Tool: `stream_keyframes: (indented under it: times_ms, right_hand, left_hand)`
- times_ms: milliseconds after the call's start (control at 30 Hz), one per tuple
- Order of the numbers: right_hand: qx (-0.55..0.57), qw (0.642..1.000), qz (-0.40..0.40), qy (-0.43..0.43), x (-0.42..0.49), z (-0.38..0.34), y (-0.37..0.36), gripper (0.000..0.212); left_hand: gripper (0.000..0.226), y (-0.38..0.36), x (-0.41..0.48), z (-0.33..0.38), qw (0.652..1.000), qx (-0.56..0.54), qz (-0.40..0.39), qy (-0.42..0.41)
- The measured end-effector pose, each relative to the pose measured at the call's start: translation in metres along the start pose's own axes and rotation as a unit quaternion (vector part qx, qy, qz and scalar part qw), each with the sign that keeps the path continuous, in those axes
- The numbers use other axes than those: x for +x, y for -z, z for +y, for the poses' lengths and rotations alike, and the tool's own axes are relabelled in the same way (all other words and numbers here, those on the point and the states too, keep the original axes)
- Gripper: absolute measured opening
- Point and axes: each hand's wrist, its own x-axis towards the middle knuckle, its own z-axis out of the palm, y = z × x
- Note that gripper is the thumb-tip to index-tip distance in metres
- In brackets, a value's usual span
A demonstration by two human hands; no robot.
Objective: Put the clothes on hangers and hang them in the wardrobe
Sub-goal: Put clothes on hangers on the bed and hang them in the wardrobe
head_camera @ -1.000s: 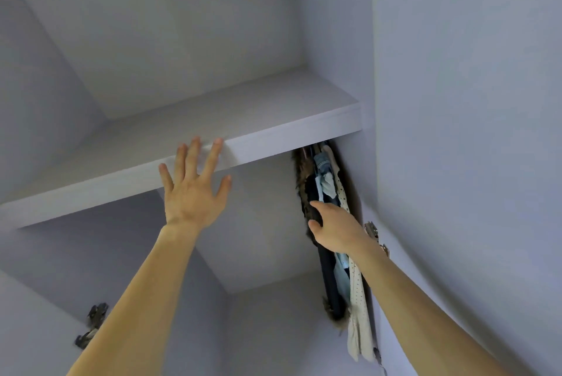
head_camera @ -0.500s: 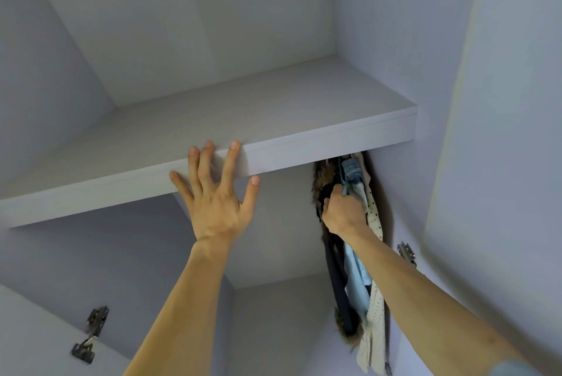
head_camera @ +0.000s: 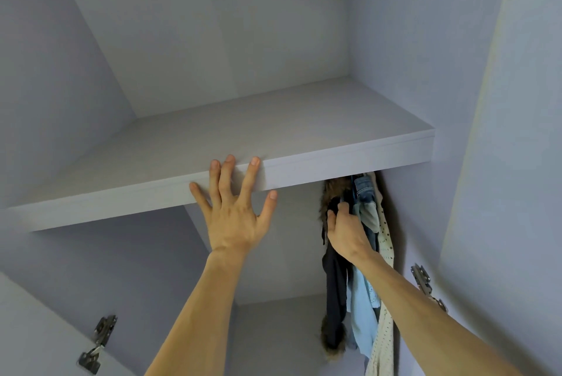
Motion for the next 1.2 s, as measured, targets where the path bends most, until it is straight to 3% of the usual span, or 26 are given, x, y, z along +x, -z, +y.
stream_keyframes:
  times_ms: [233, 600, 767, 833, 933, 1000, 1100, 1200]
  right_hand:
    - [0.075, 0.997, -0.015, 0.034, -0.023, -0.036, 0.024, 0.015]
    - [0.009, 0.993, -0.080, 0.088, -0.140, -0.020, -0.003, 0.014]
    - [-0.014, 0.989, -0.113, 0.095, -0.193, -0.008, -0.016, 0.019]
    - [-0.022, 0.987, -0.128, 0.094, -0.217, -0.003, -0.023, 0.020]
    - [-0.013, 0.982, -0.152, 0.113, -0.259, 0.001, -0.039, 0.016]
    - [-0.001, 0.975, -0.186, 0.124, -0.287, 0.001, -0.055, 0.014]
    - [-0.017, 0.958, -0.249, 0.143, -0.325, -0.001, -0.077, 0.016]
    - [-0.050, 0.913, -0.361, 0.186, -0.347, -0.010, -0.090, 0.027]
  left_hand:
    - [0.073, 0.004, 0.000, -0.002, 1.000, 0.008, -0.027, -0.009]
    - [0.080, 0.032, -0.004, 0.001, 0.994, 0.032, -0.104, -0.022]
    - [0.079, 0.047, -0.036, 0.012, 0.985, -0.037, -0.164, 0.034]
    - [0.073, 0.047, -0.082, 0.015, 0.959, -0.121, -0.231, 0.112]
    - [0.070, 0.054, -0.165, 0.017, 0.853, -0.290, -0.344, 0.263]
    - [0.052, 0.064, -0.207, 0.019, 0.790, -0.337, -0.407, 0.311]
    - [0.017, 0.079, -0.251, 0.009, 0.758, -0.356, -0.401, 0.372]
    - [0.012, 0.103, -0.294, -0.017, 0.740, -0.323, -0.385, 0.448]
